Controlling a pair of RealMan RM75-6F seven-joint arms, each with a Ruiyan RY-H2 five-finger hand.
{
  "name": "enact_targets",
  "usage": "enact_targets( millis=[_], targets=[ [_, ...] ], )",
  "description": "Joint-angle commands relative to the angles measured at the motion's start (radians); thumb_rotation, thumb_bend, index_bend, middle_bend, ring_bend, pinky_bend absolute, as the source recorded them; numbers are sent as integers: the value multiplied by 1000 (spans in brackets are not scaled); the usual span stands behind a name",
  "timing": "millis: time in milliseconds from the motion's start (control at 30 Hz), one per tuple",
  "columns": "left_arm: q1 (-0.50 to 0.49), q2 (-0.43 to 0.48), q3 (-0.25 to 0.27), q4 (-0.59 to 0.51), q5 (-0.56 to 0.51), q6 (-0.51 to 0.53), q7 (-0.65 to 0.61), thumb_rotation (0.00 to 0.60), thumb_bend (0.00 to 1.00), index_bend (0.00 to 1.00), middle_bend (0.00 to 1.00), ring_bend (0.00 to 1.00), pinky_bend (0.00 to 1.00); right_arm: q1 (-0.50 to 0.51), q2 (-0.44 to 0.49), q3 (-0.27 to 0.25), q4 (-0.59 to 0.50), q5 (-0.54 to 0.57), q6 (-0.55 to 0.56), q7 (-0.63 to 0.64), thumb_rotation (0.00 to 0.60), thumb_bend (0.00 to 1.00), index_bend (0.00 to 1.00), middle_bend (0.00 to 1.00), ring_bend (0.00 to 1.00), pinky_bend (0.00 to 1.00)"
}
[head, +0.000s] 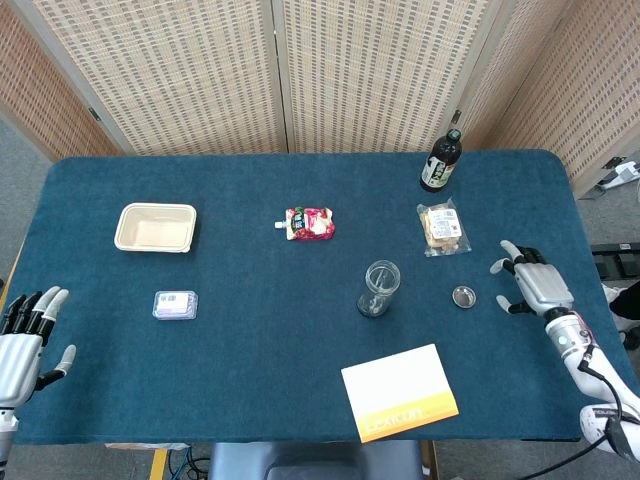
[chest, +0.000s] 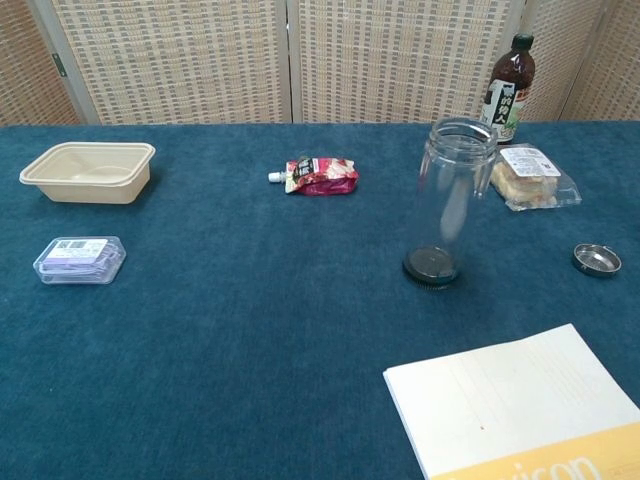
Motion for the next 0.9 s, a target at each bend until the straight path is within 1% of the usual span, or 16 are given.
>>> enact_targets(
  millis=[33, 533, 900],
  targets=[
    [2, 4, -1, 0, -1, 2, -8, 600, 361, 0, 52, 0, 0, 13, -25, -4, 20, 7, -14, -15, 600, 375, 351, 0, 0, 0],
    [4, 12, -3, 1, 1, 6, -28, 600, 361, 0, 52, 0, 0, 53, -112, -19, 100, 28, -69, -40, 600, 405, 412, 0, 0, 0],
    [6, 17, -3, 2, 3, 9, -44, 600, 361, 0, 52, 0, 0, 70, -147, -24, 135, 26, -87, -39, 600, 411, 415, 0, 0, 0]
  ],
)
